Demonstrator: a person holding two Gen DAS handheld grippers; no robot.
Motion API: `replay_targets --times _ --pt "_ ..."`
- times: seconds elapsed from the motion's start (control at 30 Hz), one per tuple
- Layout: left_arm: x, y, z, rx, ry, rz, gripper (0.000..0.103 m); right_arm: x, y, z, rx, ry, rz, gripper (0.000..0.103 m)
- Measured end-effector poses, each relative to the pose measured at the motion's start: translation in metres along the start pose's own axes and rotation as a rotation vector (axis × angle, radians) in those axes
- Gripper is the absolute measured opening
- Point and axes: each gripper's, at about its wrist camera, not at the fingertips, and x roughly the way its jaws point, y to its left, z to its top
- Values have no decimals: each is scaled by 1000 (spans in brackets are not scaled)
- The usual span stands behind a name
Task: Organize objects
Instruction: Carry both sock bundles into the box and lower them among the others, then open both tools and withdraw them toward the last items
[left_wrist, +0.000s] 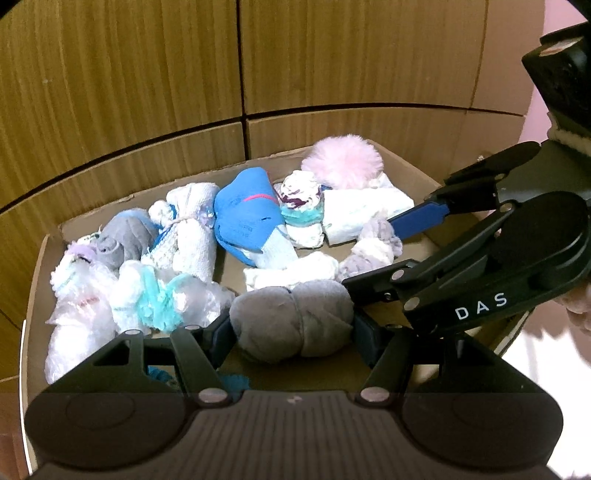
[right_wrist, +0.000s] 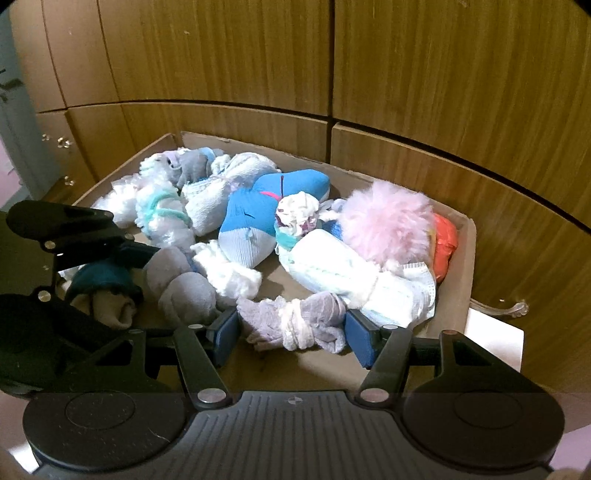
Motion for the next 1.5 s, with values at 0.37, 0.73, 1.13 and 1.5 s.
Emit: replay_targets --times 0.37,0.73,1.13,1.5 --pt "1 -6 6 45 75 40 69 -2 7 4 -19 37 -19 74" --pt "-6 -12 9 68 97 38 88 -14 13 5 -37 32 -32 81" --pt "-35 -19 8 80 32 104 95 -41 18 1 -19 -22 -35 84" --pt "-86 -29 -21 66 -80 174 100 -87 29 -26 43 -148 -30 86"
